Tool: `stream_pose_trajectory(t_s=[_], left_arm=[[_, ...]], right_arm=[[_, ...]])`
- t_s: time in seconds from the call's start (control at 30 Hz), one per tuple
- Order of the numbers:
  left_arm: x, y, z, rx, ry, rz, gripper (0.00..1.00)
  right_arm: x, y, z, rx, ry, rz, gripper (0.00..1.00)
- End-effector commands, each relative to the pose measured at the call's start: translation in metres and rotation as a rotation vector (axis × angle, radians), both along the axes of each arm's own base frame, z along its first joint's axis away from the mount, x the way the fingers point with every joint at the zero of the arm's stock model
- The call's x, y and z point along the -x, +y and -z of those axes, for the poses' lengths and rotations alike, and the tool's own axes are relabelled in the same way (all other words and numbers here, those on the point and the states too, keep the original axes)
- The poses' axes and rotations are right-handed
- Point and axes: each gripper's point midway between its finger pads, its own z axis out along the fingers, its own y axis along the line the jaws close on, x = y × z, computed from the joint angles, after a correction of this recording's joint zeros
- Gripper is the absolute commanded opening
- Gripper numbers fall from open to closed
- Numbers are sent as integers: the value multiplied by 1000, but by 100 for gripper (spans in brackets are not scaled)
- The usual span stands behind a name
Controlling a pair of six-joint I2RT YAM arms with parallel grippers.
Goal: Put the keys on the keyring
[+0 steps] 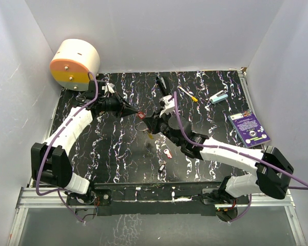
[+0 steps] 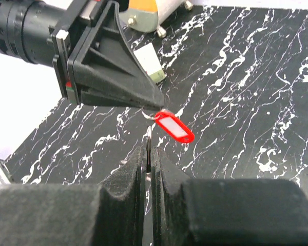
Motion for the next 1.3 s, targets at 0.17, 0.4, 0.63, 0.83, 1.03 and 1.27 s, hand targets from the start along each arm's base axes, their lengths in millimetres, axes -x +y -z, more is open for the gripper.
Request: stream_pose_trajectory(t_s=[0.17,0.4,0.63,0.83,1.03,1.27], left_arm=[[13,-1,-5,68,88,-23,0],[14,-2,-9,85,96,-20,0],[16,-3,-9,98,107,-17,0],[18,-4,-13,115,109,-11,0],[17,-6,-16,131,108,-3,0],[17,-6,-15,132,107,-4,0]], right_arm=[[-17,16,-64,-156,-146,25,8],[-21,17,-54,-153,-144,34,8],[-24,25,-41,-136,-128,25,8],[-27,28,-35,-125,-120,24,8],[-29,30,-32,-125,-111,20,8],[-29,32,-35,-138,-115,14,8]])
